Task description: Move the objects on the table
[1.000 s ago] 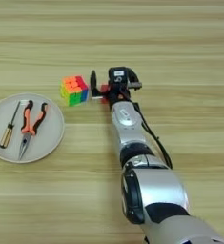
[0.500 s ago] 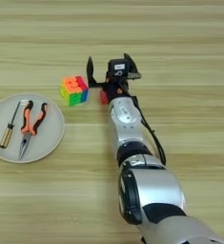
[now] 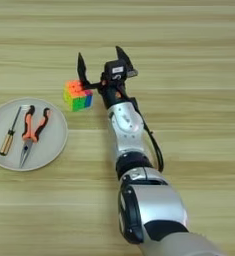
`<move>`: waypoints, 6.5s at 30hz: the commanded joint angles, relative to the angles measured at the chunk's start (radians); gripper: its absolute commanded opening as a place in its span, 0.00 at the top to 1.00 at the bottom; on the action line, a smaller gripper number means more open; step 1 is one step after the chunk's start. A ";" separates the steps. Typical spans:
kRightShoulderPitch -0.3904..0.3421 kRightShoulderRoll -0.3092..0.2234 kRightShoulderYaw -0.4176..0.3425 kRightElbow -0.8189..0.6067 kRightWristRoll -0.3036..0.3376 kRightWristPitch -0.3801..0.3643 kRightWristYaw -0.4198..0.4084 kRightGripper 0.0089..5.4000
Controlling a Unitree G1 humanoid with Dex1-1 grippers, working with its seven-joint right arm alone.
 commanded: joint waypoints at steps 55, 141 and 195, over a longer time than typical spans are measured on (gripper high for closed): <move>0.229 0.046 0.309 -0.877 0.067 1.100 0.348 0.00; 0.170 0.082 0.548 -0.872 -0.087 1.478 0.196 0.00; 0.160 0.071 0.442 -0.948 -0.144 1.289 0.127 0.57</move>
